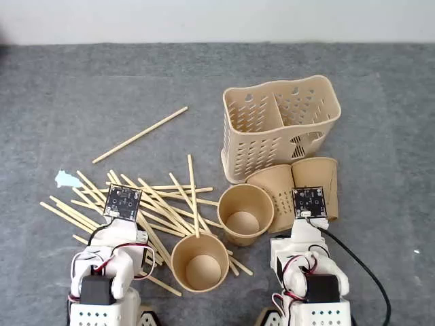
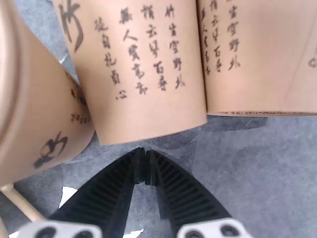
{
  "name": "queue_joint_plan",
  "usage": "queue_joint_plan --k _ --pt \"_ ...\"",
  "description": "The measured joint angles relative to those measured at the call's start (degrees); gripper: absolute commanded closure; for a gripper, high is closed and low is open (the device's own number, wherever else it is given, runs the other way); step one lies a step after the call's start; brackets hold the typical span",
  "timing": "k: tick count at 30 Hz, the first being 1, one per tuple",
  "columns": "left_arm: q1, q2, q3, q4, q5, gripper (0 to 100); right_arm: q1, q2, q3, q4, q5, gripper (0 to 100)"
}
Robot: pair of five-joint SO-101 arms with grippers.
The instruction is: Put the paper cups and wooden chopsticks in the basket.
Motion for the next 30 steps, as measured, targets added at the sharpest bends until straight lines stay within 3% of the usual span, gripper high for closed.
queue_joint_plan --k 18,30 --pt "0.00 0.00 0.00 0.00 0.00 99 0.97 -0.09 -0.79 1.58 0.00 98.7" --pt "0.00 0.00 0.00 0.00 0.00 99 0.97 -0.62 -17.67 4.04 0.00 98.7"
